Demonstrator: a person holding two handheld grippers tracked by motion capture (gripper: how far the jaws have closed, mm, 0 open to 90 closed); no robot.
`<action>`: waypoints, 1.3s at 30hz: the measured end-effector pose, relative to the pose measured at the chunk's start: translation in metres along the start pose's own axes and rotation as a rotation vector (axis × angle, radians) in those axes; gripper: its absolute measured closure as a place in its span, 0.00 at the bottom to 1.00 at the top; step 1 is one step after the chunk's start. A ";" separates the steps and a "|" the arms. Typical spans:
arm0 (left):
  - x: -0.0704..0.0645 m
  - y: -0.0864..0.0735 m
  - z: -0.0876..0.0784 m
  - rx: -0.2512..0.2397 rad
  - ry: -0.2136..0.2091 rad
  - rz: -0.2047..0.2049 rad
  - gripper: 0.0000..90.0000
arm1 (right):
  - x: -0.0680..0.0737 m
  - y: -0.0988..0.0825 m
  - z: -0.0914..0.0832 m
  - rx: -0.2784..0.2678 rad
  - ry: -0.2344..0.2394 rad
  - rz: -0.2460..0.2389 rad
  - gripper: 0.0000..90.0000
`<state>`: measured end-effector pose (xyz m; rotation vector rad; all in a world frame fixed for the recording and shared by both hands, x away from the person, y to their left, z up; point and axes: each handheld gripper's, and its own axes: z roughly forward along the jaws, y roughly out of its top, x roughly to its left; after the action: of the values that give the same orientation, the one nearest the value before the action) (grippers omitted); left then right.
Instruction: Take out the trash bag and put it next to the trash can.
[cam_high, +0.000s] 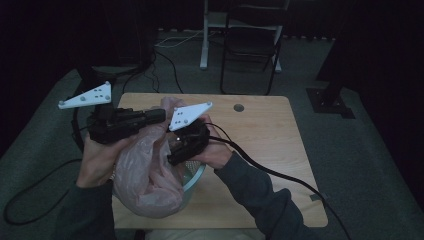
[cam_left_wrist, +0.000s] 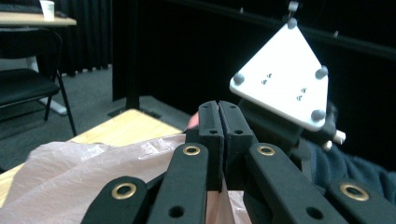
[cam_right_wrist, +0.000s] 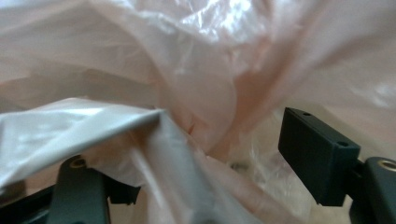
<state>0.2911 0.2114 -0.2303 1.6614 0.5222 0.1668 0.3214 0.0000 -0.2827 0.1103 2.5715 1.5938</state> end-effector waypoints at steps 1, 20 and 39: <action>0.000 0.000 -0.001 -0.014 -0.003 -0.013 0.99 | 0.000 0.001 0.002 0.000 0.011 0.003 0.37; 0.006 -0.009 -0.040 -0.072 0.075 -0.034 0.80 | 0.002 0.002 0.005 0.016 0.016 -0.035 0.99; 0.013 -0.024 -0.067 -0.077 0.166 -0.050 0.53 | 0.004 0.005 -0.014 0.004 -0.030 -0.082 0.99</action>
<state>0.2700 0.2790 -0.2442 1.5657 0.6744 0.2864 0.3154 -0.0099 -0.2724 0.0288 2.5221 1.5466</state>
